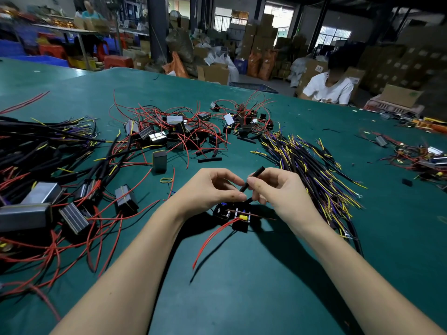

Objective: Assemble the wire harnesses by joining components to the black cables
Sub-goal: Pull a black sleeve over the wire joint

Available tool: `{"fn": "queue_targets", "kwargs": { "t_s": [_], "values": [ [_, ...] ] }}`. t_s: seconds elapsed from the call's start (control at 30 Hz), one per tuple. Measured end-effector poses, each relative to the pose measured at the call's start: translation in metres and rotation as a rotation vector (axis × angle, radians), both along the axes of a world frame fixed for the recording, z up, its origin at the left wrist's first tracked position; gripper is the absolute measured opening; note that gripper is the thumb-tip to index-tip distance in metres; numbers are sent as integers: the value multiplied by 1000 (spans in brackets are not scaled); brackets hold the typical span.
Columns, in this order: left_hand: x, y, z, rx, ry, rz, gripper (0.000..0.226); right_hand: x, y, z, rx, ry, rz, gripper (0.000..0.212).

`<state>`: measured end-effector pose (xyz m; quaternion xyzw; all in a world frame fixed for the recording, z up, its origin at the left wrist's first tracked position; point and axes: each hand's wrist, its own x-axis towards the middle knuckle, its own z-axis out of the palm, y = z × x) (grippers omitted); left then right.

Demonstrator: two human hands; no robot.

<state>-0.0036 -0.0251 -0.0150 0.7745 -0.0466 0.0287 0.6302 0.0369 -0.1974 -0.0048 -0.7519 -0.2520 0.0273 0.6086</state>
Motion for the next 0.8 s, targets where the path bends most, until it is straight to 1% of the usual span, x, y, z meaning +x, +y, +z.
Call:
{"fn": "queue_targets", "kwargs": {
  "t_s": [0.13,0.2,0.3,0.53,0.63,0.73,0.8],
  "values": [
    [-2,0,2,38,15,-58,20,-3,2,1,-117,-51,4,12],
    [-5,0,4,9,-1,-48,21,-4,1,1,-163,-85,0,12],
    [-6,4,5,-50,-75,-5,28,-6,1,2,-204,-144,-11,23],
    [-5,-11,7,-130,-153,7,7,-11,2,-2,-245,-299,-45,26],
    [-5,-12,7,-138,-154,16,8,-11,0,-4,-277,-333,-63,19],
    [-7,-7,11,-89,-132,27,3,-11,2,-5,-306,-358,-84,15],
    [-8,-1,12,0,-110,54,6,-11,2,-3,-330,-377,-86,16]
  ]
}}
